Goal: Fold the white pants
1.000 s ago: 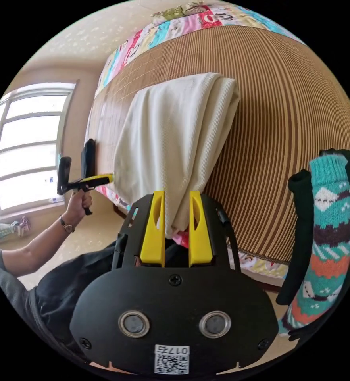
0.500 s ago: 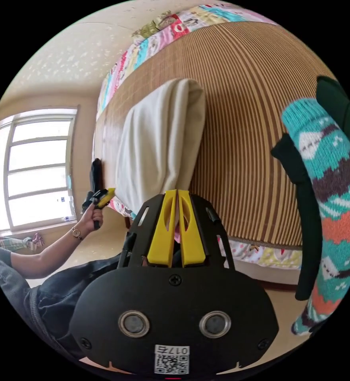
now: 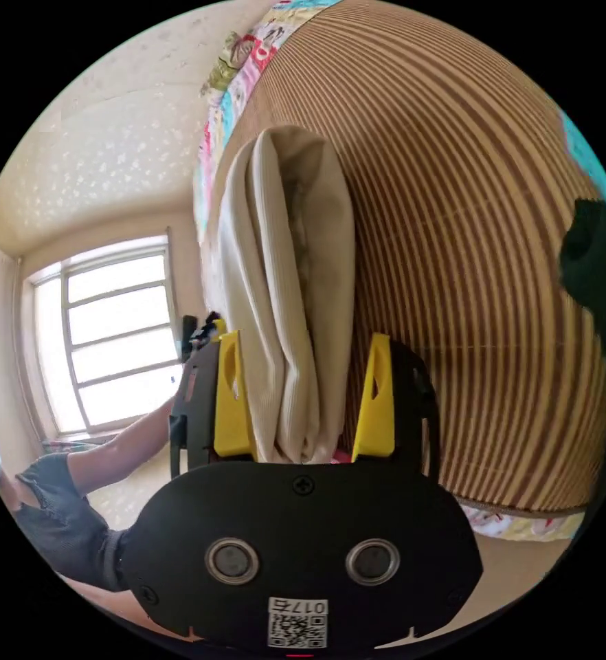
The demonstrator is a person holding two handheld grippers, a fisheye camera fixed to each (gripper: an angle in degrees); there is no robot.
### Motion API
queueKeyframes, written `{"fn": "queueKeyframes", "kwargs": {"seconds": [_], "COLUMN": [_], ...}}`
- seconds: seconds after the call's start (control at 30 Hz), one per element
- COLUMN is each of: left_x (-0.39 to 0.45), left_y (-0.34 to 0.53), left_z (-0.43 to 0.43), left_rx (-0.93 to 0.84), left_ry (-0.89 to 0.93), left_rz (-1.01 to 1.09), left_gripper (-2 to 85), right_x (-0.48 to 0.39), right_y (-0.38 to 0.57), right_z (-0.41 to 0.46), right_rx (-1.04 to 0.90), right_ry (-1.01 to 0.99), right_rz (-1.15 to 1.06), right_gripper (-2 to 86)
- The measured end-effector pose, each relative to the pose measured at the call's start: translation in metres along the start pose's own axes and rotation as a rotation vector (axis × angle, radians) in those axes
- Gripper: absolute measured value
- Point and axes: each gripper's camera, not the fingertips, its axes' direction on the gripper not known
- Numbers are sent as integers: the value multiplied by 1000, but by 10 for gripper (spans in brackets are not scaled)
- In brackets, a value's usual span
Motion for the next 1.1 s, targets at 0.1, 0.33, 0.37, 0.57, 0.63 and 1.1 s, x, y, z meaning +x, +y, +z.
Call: {"fn": "queueKeyframes", "kwargs": {"seconds": [0.1,0.33,0.37,0.57,0.63,1.1], "left_x": [-9,-27,-22,26,48,412], "left_y": [-10,17,26,60,67,40], "left_z": [18,34,32,12,7,147], "left_rx": [-74,-152,-142,-182,-215,-407], "left_ry": [76,219,227,307,310,445], "left_rz": [-63,-228,-210,-123,-87,576], "left_gripper": [165,123,115,100,100,100], "right_x": [1,19,34,19,1,-144], "right_y": [8,22,19,38,50,135], "right_z": [8,38,42,25,8,-363], "right_rx": [-64,-199,-259,-348,-336,-14], "right_ry": [-14,-22,-151,-579,-577,22], "right_rz": [-34,40,81,-89,-140,-528], "right_gripper": [246,173,160,120,112,106]}}
